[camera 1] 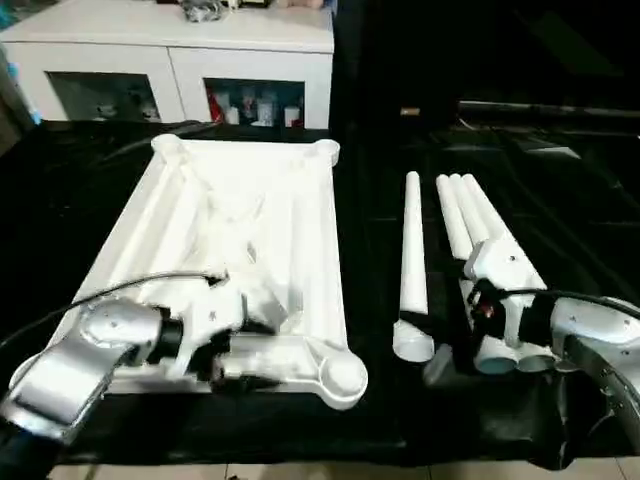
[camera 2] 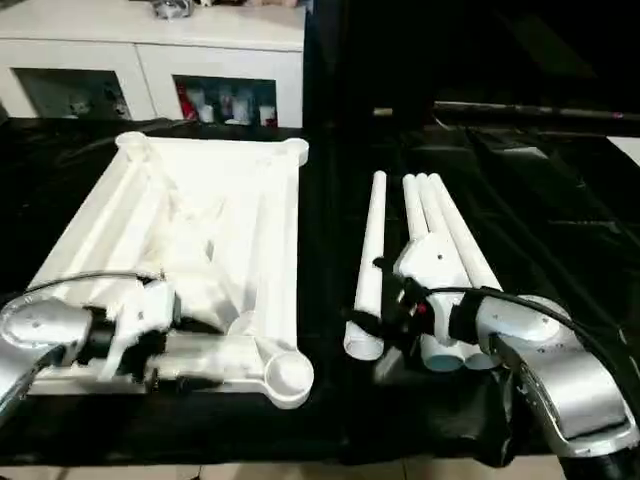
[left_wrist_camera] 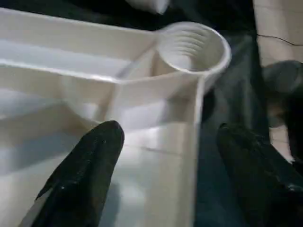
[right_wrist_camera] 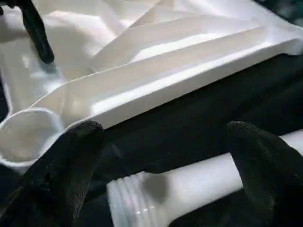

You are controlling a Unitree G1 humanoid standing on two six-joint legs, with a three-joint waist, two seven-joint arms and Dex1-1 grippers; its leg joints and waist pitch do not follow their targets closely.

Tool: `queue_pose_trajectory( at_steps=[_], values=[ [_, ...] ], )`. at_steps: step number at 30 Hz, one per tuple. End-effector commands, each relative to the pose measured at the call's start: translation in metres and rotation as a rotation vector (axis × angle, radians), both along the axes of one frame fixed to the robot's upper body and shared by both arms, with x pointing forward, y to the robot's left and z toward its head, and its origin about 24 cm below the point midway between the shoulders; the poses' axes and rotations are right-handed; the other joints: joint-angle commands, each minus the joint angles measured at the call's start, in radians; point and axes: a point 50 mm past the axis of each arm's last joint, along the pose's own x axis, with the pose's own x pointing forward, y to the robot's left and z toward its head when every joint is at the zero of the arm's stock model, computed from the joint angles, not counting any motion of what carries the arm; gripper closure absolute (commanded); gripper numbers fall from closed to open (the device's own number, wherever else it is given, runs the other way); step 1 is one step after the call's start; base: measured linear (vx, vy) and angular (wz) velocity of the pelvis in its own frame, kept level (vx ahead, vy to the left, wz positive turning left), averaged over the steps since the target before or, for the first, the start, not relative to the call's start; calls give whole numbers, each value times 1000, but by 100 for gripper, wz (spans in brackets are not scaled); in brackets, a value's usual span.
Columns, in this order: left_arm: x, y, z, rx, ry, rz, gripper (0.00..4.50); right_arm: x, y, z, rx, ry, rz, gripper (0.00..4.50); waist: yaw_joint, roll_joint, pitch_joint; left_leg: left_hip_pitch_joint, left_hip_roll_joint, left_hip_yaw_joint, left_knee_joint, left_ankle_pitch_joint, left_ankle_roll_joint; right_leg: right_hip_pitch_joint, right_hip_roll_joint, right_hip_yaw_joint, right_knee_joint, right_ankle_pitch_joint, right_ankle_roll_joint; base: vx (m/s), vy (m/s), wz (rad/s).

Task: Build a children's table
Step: Rotate table base

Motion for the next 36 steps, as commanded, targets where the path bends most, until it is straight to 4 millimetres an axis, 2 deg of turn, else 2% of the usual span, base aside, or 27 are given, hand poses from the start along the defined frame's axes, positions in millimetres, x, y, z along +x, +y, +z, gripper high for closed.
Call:
queue_pose_trajectory(
  at_steps=[1, 2, 3, 5, 7, 10, 11, 14, 17, 19, 26, 27, 28, 30, 32, 36],
  values=[
    [-1, 0, -2, 37, -10, -2, 114, -3, 3, 2, -16, -4, 30, 0, 2, 11, -48, -4, 5, 24, -87, -174, 25, 39, -14, 5, -68, -93, -243, 0, 0, 0],
    [-1, 0, -3, 37, -11, 3, 120, -3, 4, 2, -16, -3, 33, 0, 3, 12, -47, -3, 6, 24, -87, -181, 23, 38, -14, 5, -68, -105, -243, 0, 0, 0],
    [-3, -1, -2, 29, 1, 2, 120, -4, 6, 1, -12, 2, 41, 0, 3, 6, -45, -2, 7, 25, -89, -206, 18, 36, -14, 6, -73, -145, -238, 0, 0, 0],
    [-5, -1, -1, 25, 21, -4, 140, -5, 8, 0, -14, 9, 54, 0, 6, 9, -43, 0, 8, 24, -92, -233, 7, 34, -15, 7, -74, -193, -228, 0, 0, 0],
    [-7, -1, 0, 34, 25, -7, 156, -6, 9, -1, -22, 12, 64, 0, 6, 6, -40, 0, 10, 23, -95, -258, 2, 31, -15, 9, -77, -235, -214, 0, 0, 0],
    [-5, 2, -3, 80, -6, 12, 163, -6, 12, -3, -27, 12, 73, 0, 5, 8, -40, 0, 10, 21, -96, -261, -1, 29, -13, 9, -79, -243, -203, 0, 0, 0],
    [-5, 2, -4, 86, -10, 14, 185, -6, 12, -3, -27, 12, 73, 0, 5, 8, -40, 0, 10, 21, -96, -261, -1, 29, -13, 9, -79, -243, -203, 0, 0, 0],
    [-6, 4, -6, 109, -19, 12, 197, -6, 15, -3, -26, 10, 76, 0, 6, 9, -42, 0, 9, 22, -95, -245, -2, 29, -13, 10, -77, -215, -203, 0, 0, 0],
    [-6, 3, -6, 108, -23, 25, 238, -8, 16, -4, -18, 22, 88, 0, 7, 9, -43, -1, 9, 22, -94, -239, -2, 29, -13, 10, -76, -199, -207, 0, 0, 0],
    [-6, 3, -6, 107, -24, 30, 242, -10, 17, -4, -11, 35, 96, 0, 7, 8, -43, -1, 8, 23, -94, -237, 0, 29, -13, 10, -76, -196, -209, 0, 0, 0],
    [-6, 4, -9, 109, -8, 47, 306, -24, 22, -7, 14, 137, 204, 0, 10, 9, -40, 0, 11, 22, -97, -261, 2, 28, -13, 11, -78, -219, -204, 0, 0, 0],
    [-6, 4, -9, 110, -7, 49, 306, -26, 22, -8, 15, 153, 216, 0, 10, 10, -39, 0, 11, 21, -98, -272, 1, 26, -13, 11, -80, -237, -202, 0, 0, 0],
    [-6, 4, -10, 111, -8, 50, 325, -27, 22, -8, 18, 164, 227, 0, 11, 9, -38, 1, 11, 21, -98, -283, -1, 25, -14, 12, -82, -256, -199, 0, 0, 0],
    [-4, 5, -12, 121, -11, 57, 331, -29, 23, -8, 27, 180, 243, 0, 11, 8, -38, 1, 11, 21, -98, -284, -2, 24, -15, 13, -83, -269, -195, 0, 0, 0],
    [-3, 6, -13, 126, -15, 60, 359, -29, 23, -8, 29, 180, 245, 0, 11, 8, -38, 0, 11, 21, -99, -288, -2, 23, -15, 13, -85, -284, -189, 0, 0, 0],
    [-1, 7, -16, 137, -17, 73, 375, -27, 25, -7, 36, 181, 249, 0, 11, 9, -37, 0, 11, 20, -100, -290, -9, 22, -15, 13, -85, -288, -185, 0, 0, 0]
  ],
)
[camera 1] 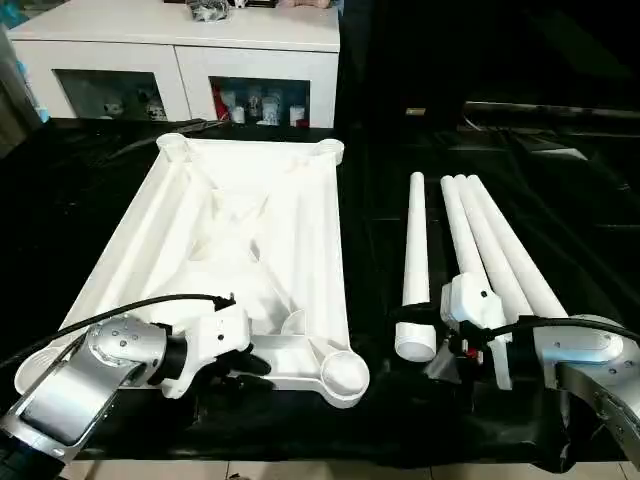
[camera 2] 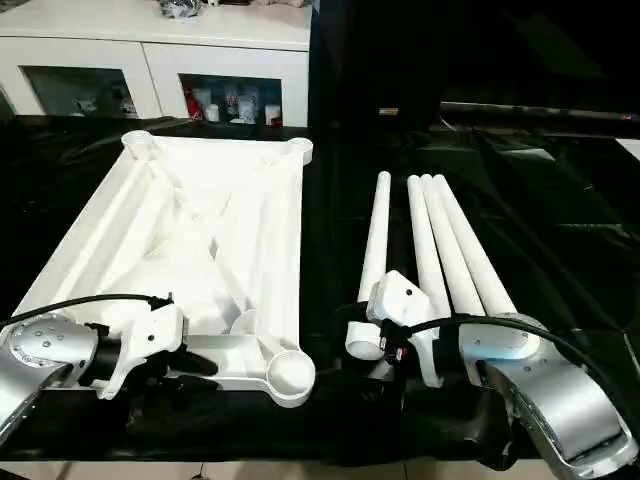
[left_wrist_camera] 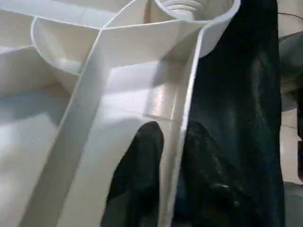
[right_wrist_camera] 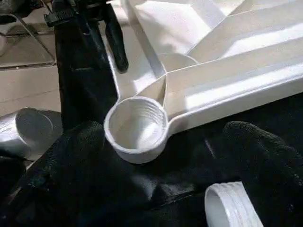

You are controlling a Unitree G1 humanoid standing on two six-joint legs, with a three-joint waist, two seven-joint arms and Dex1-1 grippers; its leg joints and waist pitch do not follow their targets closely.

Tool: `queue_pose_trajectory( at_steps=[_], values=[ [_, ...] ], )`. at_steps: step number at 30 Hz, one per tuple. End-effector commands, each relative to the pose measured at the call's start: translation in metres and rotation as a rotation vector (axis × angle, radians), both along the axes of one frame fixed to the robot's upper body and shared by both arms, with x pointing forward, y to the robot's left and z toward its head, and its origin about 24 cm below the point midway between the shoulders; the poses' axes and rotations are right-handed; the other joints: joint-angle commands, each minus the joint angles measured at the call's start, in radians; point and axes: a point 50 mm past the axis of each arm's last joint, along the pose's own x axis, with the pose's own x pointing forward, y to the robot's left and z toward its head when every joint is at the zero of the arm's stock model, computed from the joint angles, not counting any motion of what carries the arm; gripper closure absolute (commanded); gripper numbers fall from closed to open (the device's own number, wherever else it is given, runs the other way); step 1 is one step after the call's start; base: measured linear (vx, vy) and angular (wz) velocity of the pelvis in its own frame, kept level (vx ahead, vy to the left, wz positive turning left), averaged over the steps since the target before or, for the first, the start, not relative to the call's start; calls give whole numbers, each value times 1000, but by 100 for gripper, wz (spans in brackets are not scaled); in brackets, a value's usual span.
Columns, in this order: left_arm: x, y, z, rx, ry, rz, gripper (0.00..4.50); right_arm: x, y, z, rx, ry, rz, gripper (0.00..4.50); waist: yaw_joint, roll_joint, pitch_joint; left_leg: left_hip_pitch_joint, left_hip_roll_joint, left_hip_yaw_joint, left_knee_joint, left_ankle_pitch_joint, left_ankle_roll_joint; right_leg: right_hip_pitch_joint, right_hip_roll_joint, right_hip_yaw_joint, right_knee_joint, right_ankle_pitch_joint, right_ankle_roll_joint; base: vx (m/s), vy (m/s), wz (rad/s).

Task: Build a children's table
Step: Rotate table base

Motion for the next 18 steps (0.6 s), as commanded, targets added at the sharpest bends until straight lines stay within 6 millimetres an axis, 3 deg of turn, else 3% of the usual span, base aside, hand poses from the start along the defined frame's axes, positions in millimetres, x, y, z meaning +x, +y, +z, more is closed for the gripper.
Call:
queue_pose_trajectory(
  at_steps=[1, 8, 12, 18],
  values=[
    [5, 4, -1, 37, -27, 28, 388, 1, 2, 2, 2, -2, 12, 0, -1, 6, -39, -2, 8, 18, -98, -290, -8, 23, -21, 11, -86, -293, -182, 0, 0, 0],
    [23, 10, -2, 60, -130, 109, 430, 6, 3, 2, -3, -32, -5, 0, -3, 3, -40, -6, 6, 18, -98, -274, -9, 25, -21, 11, -86, -281, -178, 0, 0, 0],
    [33, 14, 0, 76, -176, 131, 447, 10, 4, 2, -7, -66, -22, 0, -16, -1, -49, -14, 3, 17, -92, -199, -8, 36, -21, 9, -75, -172, -191, 0, 0, 0],
    [39, 21, 5, 70, -236, 98, 447, 11, 5, 2, -3, -76, -26, 0, -10, 3, -54, -10, 3, 24, -83, -110, 22, 36, -17, 6, -66, -24, -228, 0, 0, 0]
  ],
)
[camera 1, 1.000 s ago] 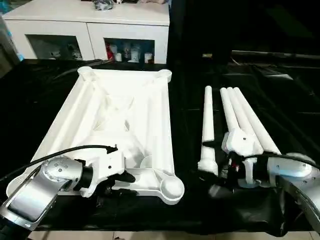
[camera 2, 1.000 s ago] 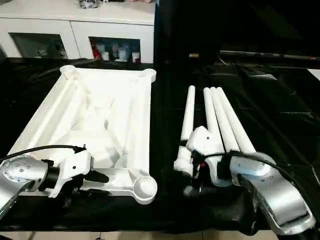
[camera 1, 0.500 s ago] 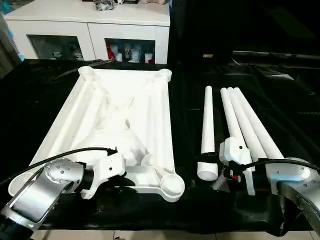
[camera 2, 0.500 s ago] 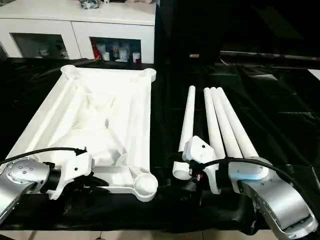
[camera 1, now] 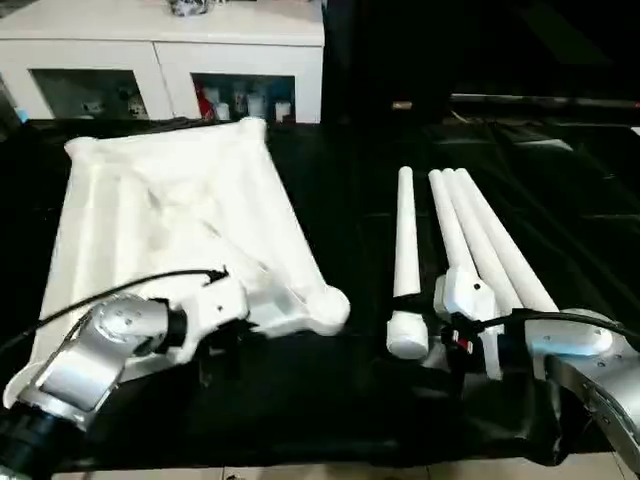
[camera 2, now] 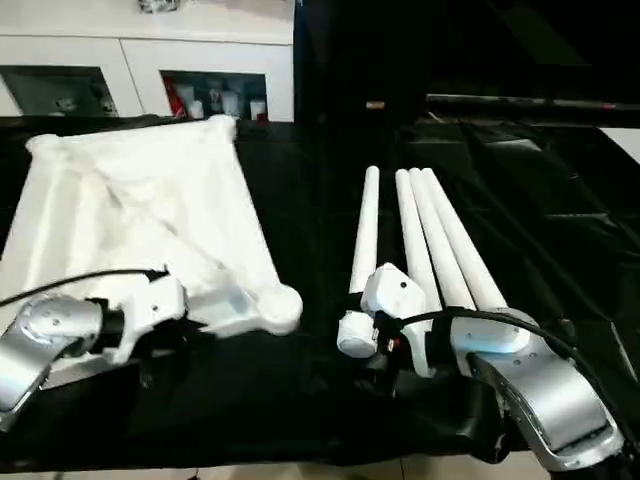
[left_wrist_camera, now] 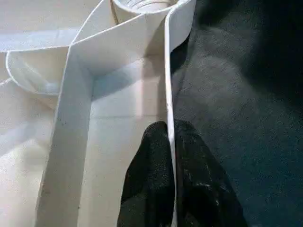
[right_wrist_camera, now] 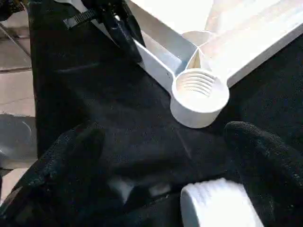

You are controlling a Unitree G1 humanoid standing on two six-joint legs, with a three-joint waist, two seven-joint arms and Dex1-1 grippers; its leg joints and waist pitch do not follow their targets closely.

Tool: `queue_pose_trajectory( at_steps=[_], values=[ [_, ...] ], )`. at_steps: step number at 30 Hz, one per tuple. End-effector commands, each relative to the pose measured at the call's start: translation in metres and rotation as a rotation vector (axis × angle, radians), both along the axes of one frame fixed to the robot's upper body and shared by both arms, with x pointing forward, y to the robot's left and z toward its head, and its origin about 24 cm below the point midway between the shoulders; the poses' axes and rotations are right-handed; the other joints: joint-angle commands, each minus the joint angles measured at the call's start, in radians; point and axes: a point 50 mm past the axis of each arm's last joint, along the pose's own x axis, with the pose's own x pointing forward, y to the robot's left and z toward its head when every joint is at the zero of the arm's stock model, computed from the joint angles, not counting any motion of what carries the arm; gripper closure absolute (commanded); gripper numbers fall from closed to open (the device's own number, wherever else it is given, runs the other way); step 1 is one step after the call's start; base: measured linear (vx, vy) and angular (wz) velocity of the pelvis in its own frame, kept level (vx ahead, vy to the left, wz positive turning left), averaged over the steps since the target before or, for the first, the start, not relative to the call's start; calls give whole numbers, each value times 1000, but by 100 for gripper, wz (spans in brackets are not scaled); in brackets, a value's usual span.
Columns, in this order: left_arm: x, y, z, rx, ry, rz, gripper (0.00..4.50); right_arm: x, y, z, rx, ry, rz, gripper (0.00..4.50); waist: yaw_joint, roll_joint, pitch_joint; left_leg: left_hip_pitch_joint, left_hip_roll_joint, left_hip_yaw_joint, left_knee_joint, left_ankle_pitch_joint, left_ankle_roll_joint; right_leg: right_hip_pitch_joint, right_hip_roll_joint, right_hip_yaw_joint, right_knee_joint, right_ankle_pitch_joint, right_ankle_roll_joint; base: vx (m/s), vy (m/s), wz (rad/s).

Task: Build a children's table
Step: Rotate table base

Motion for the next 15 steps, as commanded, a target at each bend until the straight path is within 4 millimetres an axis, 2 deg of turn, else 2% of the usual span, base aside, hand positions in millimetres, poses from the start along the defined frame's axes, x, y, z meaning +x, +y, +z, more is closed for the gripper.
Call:
queue_pose_trajectory(
  at_steps=[1, 7, 10, 11, 15],
  values=[
    [4, 8, 6, 13, -64, -27, 447, 1, 1, 0, -4, -11, -1, 0, 9, 5, -53, 0, 4, 22, -78, -117, 24, 48, -18, 7, -66, -28, -228, 0, 0, 0],
    [6, 16, 10, -6, -99, -58, 447, 2, 1, -1, -4, -21, -6, 0, 16, 5, -49, 3, 7, 24, -84, -179, 5, 44, -22, 10, -70, -117, -211, 0, 0, 0],
    [6, 27, 14, -29, -76, -42, 447, 3, 1, -1, -5, -26, -8, 0, 18, 6, -51, 4, 7, 24, -84, -170, -1, 43, -22, 10, -67, -99, -210, 0, 0, 0],
    [6, 28, 14, -33, -73, -38, 404, 3, 1, -1, -5, -26, -8, 0, 17, 6, -51, 4, 7, 24, -84, -168, -2, 43, -22, 9, -66, -93, -211, 0, 0, 0],
    [6, 34, 25, -101, -55, -10, 389, 2, 0, -1, -1, -25, -12, 0, 19, 6, -54, 4, 5, 26, -80, -128, 3, 45, -20, 8, -60, -21, -233, 0, 0, 0]
  ],
)
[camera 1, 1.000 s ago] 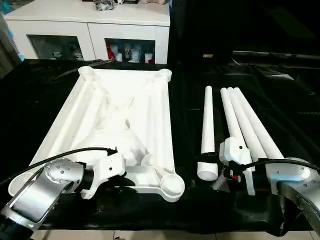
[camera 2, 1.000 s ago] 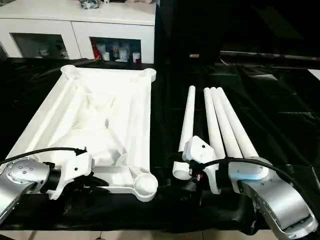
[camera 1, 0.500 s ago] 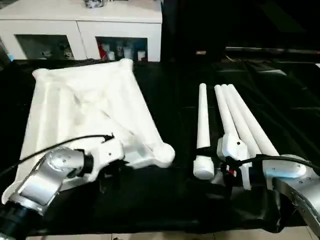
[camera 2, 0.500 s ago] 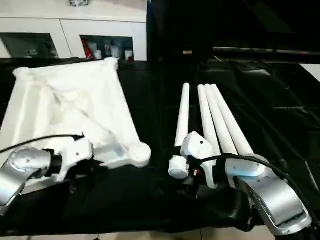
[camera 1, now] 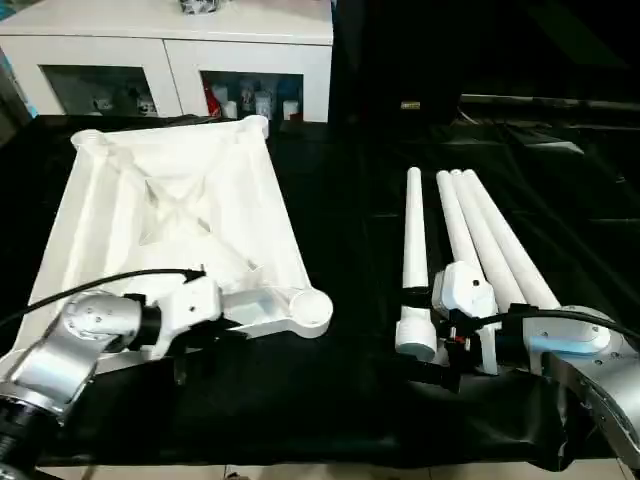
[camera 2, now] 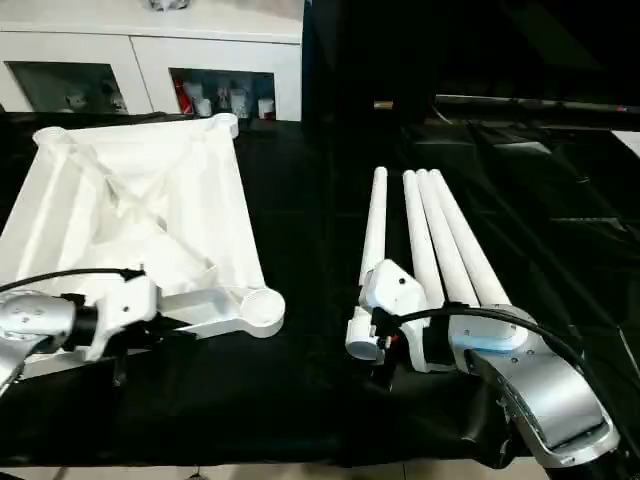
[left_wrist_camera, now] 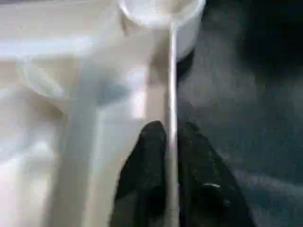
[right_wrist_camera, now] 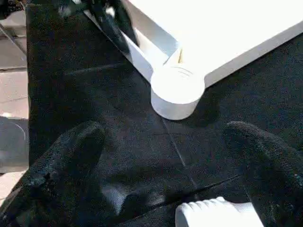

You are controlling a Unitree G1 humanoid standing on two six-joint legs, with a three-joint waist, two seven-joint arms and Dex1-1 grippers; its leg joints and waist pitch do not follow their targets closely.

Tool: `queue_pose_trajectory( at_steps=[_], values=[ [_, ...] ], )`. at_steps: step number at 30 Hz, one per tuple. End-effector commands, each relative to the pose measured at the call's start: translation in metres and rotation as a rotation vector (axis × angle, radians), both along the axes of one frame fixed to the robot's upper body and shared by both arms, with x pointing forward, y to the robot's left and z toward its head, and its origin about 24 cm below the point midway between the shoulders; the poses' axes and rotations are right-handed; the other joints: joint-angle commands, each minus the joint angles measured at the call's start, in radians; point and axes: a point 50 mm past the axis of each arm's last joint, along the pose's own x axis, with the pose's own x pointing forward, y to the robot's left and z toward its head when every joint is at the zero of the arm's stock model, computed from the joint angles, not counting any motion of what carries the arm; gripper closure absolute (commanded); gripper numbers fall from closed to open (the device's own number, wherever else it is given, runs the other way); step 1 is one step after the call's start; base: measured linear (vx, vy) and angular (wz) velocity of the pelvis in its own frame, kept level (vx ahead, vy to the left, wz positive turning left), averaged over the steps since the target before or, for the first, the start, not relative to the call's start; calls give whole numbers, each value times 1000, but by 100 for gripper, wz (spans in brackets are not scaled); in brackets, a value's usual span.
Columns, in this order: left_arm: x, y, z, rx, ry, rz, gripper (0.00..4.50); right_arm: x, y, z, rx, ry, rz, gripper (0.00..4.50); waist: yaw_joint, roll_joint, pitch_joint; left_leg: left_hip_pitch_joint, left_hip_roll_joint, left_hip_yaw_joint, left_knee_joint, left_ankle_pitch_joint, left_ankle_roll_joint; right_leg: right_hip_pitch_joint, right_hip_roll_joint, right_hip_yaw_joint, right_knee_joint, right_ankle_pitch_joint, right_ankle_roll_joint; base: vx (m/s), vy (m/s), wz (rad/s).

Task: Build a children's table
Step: Rotate table base, then pick table leg

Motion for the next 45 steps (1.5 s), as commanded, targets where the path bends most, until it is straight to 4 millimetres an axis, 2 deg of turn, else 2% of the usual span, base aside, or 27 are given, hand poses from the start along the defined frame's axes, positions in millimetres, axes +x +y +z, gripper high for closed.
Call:
queue_pose_trajectory(
  at_steps=[1, 4, 6, 7, 8, 9, 10, 13, 14, 16, 17, 18, 21, 23, 27, 28, 30, 33, 36, 38, 41, 45],
  values=[
    [4, 6, 16, -34, -43, 23, 389, 1, 0, -1, -6, -3, -5, 0, 4, 7, -53, 4, 4, 24, -80, -132, 5, 46, -20, 7, -60, -22, -234, 0, 0, 0],
    [2, 6, 32, -112, -68, 29, 351, 2, -1, 1, 13, -12, -20, 0, 7, 3, -50, 4, 6, 25, -83, -158, 4, 46, -22, 8, -61, -70, -232, 0, 0, 0],
    [2, 5, 38, -149, -72, 37, 352, 3, -1, 3, 23, -25, -33, 0, 7, 2, -49, 5, 7, 25, -84, -175, 0, 45, -21, 8, -64, -103, -225, 0, 0, 0],
    [2, 5, 45, -195, -78, 61, 335, 6, -1, 6, 43, -45, -55, 0, 8, 3, -51, 7, 7, 26, -83, -165, -4, 43, -23, 9, -60, -96, -227, 0, 0, 0],
    [5, 5, 50, -213, -116, 122, 318, 14, -1, 9, 55, -80, -128, 0, 5, -3, -50, 5, 5, 28, -82, -154, -3, 43, -20, 8, -61, -86, -227, 0, 0, 0],
    [6, 5, 50, -213, -120, 127, 309, 15, -2, 9, 56, -83, -135, 0, 5, -1, -49, 4, 4, 27, -83, -154, -7, 43, -20, 7, -61, -92, -227, 0, 0, 0],
    [8, 5, 51, -208, -138, 148, 307, 18, -2, 9, 56, -92, -163, 0, 4, -3, -50, 4, 3, 27, -83, -159, -9, 43, -19, 7, -64, -112, -219, 0, 0, 0],
    [32, 1, 48, -245, -225, 447, 280, 49, -9, 6, 70, -106, -481, 0, 1, -3, -51, 6, 1, 29, -82, -153, -26, 42, -17, 7, -67, -134, -207, 0, 0, 0],
    [39, -3, 48, -289, -244, 540, 280, 57, -10, 4, 81, -88, -572, 0, 0, -4, -55, 10, -3, 31, -77, -141, -45, 40, -16, 7, -65, -130, -211, 0, 0, 0],
    [48, -11, 47, -365, -256, 685, 251, 63, -10, -1, 101, -45, -681, 0, 3, -7, -57, 7, -4, 32, -76, -114, -47, 44, -14, 8, -63, -74, -221, 0, 0, 0],
    [50, -13, 46, -382, -250, 717, 243, 64, -9, -2, 103, -34, -701, 0, 6, -7, -58, 6, -4, 31, -76, -108, -44, 47, -14, 7, -63, -61, -218, 0, 0, 0],
    [52, -17, 46, -402, -275, 762, 243, 64, -9, -4, 103, -18, -730, 0, 6, -10, -60, 0, -5, 28, -77, -82, -42, 54, -13, 6, -60, -25, -207, 0, 0, 0],
    [54, -28, 45, -443, -304, 852, 228, 66, -7, -12, 100, 27, -803, 0, 6, -15, -62, -3, -8, 29, -73, -39, -33, 59, -11, 5, -60, 35, -197, 0, 0, 0],
    [54, -30, 45, -443, -307, 858, 204, 67, -7, -13, 104, 38, -823, 0, 5, -15, -61, -3, -8, 29, -74, -42, -32, 59, -12, 5, -62, 17, -186, 0, 0, 0],
    [58, -30, 41, -428, -293, 985, 183, 73, -6, -14, 121, 87, -910, 0, 4, -14, -59, 0, -7, 29, -76, -72, -42, 54, -12, 5, -67, -44, -172, 0, 0, 0],
    [62, -25, 40, -415, -301, 1099, 160, 77, -8, -16, 112, 117, -958, 0, 1, -12, -57, 0, -7, 29, -77, -80, -47, 52, -10, 5, -68, -51, -168, 0, 0, 0],
    [65, -20, 38, -401, -300, 1207, 160, 81, -8, -19, 93, 149, -993, 0, 2, -11, -59, 1, -9, 28, -76, -88, -54, 54, -10, 4, -70, -64, -162, 0, 0, 0],
    [66, -17, 38, -405, -294, 1249, 127, 83, -7, -22, 71, 173, -994, 0, 5, -10, -59, -1, -9, 27, -77, -83, -61, 53, -10, 3, -70, -57, -154, 0, 0, 0],
    [67, -18, 41, -390, -309, 1254, 104, 84, -4, -23, 65, 206, -996, 0, 7, -15, -62, -3, -9, 27, -75, -50, -56, 56, -10, 2, -65, -3, -158, 0, 0, 0],
    [66, -20, 41, -386, -299, 1253, 89, 84, -1, -24, 49, 227, -987, 0, 8, -12, -63, -2, -9, 27, -74, -32, -53, 56, -9, 1, -61, 29, -165, 0, 0, 0],
    [64, -24, 40, -384, -278, 1255, 89, 84, 2, -23, 54, 246, -969, 0, 11, -12, -62, 0, -9, 28, -74, -33, -51, 56, -10, 1, -62, 39, -174, 0, 0, 0],
    [60, -31, 37, -375, -251, 1210, 89, 82, 3, -24, 43, 307, -967, 0, 10, -12, -59, -2, -7, 27, -77, -61, -55, 56, -12, 1, -65, -4, -171, 0, 0, 0]
  ],
)
